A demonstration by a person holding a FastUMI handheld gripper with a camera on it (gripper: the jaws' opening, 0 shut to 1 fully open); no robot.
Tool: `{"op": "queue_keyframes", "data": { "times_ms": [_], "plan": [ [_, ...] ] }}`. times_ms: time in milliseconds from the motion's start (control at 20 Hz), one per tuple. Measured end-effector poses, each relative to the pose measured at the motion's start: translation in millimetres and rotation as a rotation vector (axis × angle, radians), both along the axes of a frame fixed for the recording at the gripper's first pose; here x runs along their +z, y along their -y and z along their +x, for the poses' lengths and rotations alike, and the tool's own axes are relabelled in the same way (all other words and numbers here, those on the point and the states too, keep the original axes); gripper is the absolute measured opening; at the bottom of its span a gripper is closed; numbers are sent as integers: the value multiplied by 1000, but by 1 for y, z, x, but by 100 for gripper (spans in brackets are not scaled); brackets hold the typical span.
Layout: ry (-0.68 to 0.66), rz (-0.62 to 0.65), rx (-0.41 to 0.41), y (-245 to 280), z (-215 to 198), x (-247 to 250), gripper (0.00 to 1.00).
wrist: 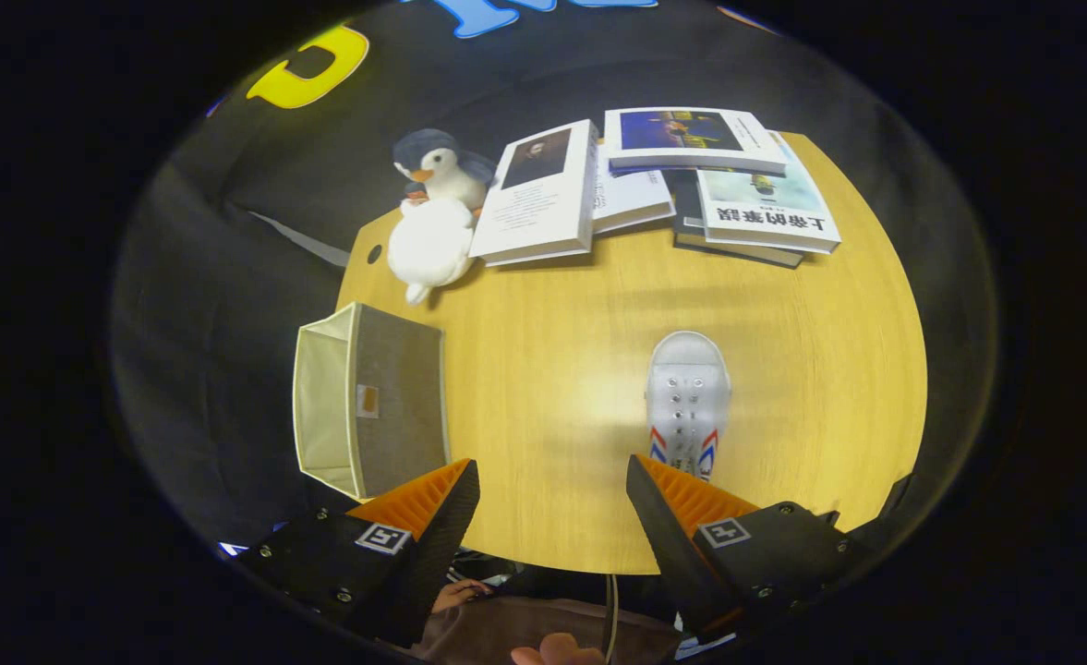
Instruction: Open the storage box then place both shoes into the box .Put the left shoe in first, then the right shoe, with the right side of both shoes facing outward in a uniform manner.
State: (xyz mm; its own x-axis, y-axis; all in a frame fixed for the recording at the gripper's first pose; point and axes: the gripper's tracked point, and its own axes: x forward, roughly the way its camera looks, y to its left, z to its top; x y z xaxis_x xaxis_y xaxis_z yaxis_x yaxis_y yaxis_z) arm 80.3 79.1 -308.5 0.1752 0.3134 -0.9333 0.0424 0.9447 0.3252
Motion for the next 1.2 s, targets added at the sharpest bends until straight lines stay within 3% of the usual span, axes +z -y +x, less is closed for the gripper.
{"op": "queue_keyframes", "data": {
  "times_ms": [650, 1100, 1200],
  "plan": [
    [-126, -62, -106, 86, -36, -86, 97],
    [-161, -128, -71, 105, -37, -144, 94],
    [-166, -179, -38, 110, -39, -157, 84]
  ]
}}
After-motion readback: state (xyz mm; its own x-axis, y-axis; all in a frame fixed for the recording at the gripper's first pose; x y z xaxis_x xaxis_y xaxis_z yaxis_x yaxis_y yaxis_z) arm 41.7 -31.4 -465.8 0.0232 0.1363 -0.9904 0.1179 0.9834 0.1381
